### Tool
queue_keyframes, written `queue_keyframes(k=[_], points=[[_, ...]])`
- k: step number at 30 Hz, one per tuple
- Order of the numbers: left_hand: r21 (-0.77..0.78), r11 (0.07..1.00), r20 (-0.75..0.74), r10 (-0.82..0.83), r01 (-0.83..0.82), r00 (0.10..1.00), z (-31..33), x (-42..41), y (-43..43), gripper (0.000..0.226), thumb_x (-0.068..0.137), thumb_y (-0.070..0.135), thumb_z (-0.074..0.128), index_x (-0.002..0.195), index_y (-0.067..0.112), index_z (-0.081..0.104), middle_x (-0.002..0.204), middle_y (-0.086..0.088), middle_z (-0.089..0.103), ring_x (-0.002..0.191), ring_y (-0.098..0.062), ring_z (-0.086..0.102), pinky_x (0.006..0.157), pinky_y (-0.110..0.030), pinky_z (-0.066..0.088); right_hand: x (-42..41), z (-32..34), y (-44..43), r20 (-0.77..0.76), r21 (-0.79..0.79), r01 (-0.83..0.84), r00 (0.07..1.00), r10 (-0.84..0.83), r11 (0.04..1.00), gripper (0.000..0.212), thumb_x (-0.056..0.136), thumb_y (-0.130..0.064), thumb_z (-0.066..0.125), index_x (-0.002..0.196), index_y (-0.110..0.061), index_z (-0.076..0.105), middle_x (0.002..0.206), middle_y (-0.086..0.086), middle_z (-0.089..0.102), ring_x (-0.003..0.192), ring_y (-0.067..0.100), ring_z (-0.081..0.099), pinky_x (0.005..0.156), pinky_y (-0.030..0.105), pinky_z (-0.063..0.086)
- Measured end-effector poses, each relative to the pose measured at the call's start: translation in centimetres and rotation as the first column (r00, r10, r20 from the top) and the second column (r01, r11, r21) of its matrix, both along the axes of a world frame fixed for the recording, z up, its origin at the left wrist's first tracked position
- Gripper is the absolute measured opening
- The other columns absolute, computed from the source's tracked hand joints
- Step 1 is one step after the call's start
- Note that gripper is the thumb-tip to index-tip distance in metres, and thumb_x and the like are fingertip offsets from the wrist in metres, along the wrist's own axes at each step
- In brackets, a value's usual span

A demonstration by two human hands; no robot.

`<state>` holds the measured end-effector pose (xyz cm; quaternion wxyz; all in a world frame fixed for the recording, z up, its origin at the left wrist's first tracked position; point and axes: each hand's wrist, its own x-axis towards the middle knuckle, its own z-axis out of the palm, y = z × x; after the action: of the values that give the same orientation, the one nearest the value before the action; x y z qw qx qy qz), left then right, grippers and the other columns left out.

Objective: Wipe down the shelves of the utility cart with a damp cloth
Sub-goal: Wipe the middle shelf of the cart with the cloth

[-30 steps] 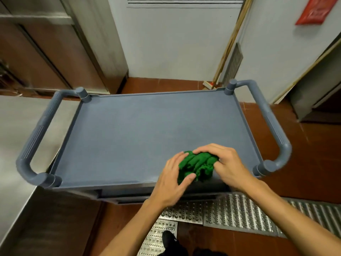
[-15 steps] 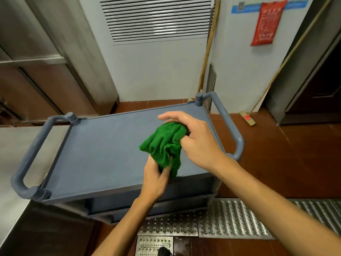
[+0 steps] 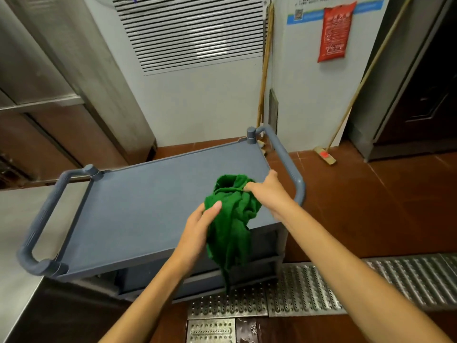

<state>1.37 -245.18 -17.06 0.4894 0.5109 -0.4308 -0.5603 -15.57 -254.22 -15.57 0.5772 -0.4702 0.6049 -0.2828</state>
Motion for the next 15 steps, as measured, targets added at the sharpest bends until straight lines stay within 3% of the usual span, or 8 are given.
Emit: queue_keyframes(k=[2,4,7,10,12,15], points=[[0.059,0.998,-0.049,0.040,-0.037,0.998,0.1,-0.5,-0.1,0.039,0.096,0.025,0.054,0.128,0.002,0.061,0.125,-0.017,0.068,0.121,-0.033,0.062,0.106,-0.049,0.046,-0.7,-2.0,1.0,0.016,0.076,0.010,1.000,-0.012,0.997,0.108,0.082,-0.042,0.070,0.157,-0.018,-0.005,0.161,0.008,0.023,0.133,0.029,0.045,0.102,0.044,0.047],[0.082,0.993,-0.047,0.089,-0.085,0.995,-0.1,-0.6,0.0,0.034,0.098,0.017,0.051,0.125,-0.001,0.062,0.122,-0.020,0.069,0.119,-0.036,0.062,0.108,-0.053,0.044,-1.3,-2.8,3.0,-0.070,0.063,-0.038,0.997,0.043,0.997,0.104,0.077,-0.069,0.061,0.156,-0.024,0.012,0.159,0.004,0.028,0.135,0.027,0.044,0.104,0.046,0.045],[0.067,0.995,-0.018,0.076,-0.074,0.997,-0.1,-0.6,0.7,0.028,0.099,0.011,0.051,0.122,0.002,0.063,0.118,-0.019,0.071,0.112,-0.036,0.066,0.098,-0.049,0.052,-2.0,-2.7,6.8,-0.133,-0.011,-0.078,0.988,0.075,0.997,0.100,0.065,-0.094,0.042,0.141,-0.029,0.041,0.141,-0.002,0.049,0.129,0.018,0.049,0.106,0.042,0.041],[0.068,0.998,-0.060,0.019,-0.015,0.998,0.1,-0.3,1.8,0.028,0.099,0.007,0.049,0.124,0.001,0.061,0.119,-0.021,0.069,0.108,-0.035,0.068,0.079,-0.036,0.059,-1.8,-2.0,10.0,-0.070,-0.222,-0.100,0.994,0.087,0.970,0.066,0.068,-0.086,0.055,0.107,-0.032,0.063,0.114,-0.011,0.064,0.108,0.002,0.060,0.095,0.029,0.048],[0.080,0.997,-0.114,-0.001,0.010,0.994,0.2,0.0,2.3,0.028,0.100,0.005,0.047,0.124,-0.001,0.059,0.119,-0.023,0.069,0.108,-0.034,0.068,0.077,-0.034,0.060,-0.8,-1.9,11.5,-0.121,-0.342,-0.164,0.984,0.129,0.925,0.043,0.073,-0.067,0.070,0.094,-0.030,0.067,0.098,-0.011,0.068,0.092,-0.002,0.064,0.085,0.021,0.052],[0.079,0.997,-0.110,-0.017,0.026,0.994,0.3,1.1,3.2,0.024,0.101,0.007,0.046,0.116,0.000,0.063,0.113,-0.021,0.071,0.099,-0.027,0.071,0.076,-0.033,0.060,1.0,-2.6,12.1,-0.234,-0.479,-0.169,0.970,0.061,0.861,0.021,0.083,-0.046,0.072,0.086,-0.026,0.068,0.086,-0.010,0.065,0.081,0.001,0.061,0.073,0.011,0.045]])
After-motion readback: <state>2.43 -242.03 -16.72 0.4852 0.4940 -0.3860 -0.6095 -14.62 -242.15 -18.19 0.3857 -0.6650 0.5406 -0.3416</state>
